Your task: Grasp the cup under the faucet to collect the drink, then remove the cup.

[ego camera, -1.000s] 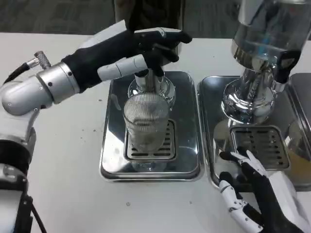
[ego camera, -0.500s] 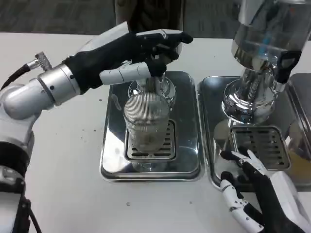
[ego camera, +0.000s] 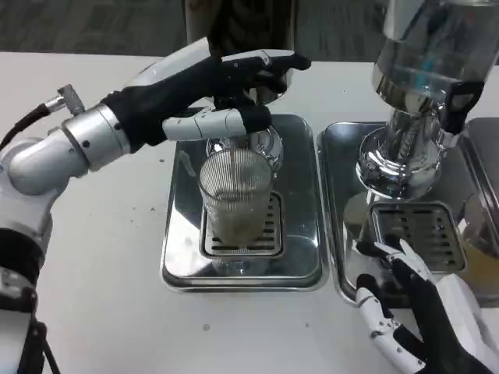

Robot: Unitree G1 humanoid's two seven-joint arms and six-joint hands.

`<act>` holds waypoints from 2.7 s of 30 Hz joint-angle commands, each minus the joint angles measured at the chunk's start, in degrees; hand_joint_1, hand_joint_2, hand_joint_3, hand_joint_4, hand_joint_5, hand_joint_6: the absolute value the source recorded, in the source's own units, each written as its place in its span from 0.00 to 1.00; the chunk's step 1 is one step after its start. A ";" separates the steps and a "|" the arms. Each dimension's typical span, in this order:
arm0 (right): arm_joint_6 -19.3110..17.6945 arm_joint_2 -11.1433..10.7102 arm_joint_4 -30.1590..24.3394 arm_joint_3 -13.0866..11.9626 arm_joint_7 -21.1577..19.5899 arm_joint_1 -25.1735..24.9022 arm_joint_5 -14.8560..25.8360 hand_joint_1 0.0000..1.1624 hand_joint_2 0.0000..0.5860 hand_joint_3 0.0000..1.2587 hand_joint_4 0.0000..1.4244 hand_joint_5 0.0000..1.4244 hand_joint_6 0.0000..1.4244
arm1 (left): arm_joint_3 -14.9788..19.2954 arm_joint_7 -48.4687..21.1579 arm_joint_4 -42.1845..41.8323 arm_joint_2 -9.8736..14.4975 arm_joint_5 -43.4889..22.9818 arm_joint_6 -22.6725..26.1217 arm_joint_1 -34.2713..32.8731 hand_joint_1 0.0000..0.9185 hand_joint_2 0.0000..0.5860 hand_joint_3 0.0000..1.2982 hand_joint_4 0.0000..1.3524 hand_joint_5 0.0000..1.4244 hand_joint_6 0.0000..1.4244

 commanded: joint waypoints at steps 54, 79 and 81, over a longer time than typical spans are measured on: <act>-8.76 -3.42 12.55 -3.76 17.23 -20.70 19.20 0.44 0.43 0.00 0.00 0.00 0.01 | -2.09 5.09 -0.35 2.24 4.62 -0.80 2.12 0.00 0.06 0.15 0.01 0.03 0.10; -8.44 -4.50 15.68 -2.44 15.66 -26.76 11.77 0.70 0.34 0.00 0.00 0.02 0.15 | -1.78 5.86 -1.23 2.82 4.49 -0.62 2.72 0.00 0.09 0.18 0.04 0.04 0.10; -8.30 -4.31 15.93 -2.44 15.69 -27.10 11.70 0.69 0.34 0.00 0.00 0.02 0.15 | -1.77 5.91 -1.22 2.83 4.49 -0.60 2.75 0.00 0.10 0.18 0.04 0.04 0.10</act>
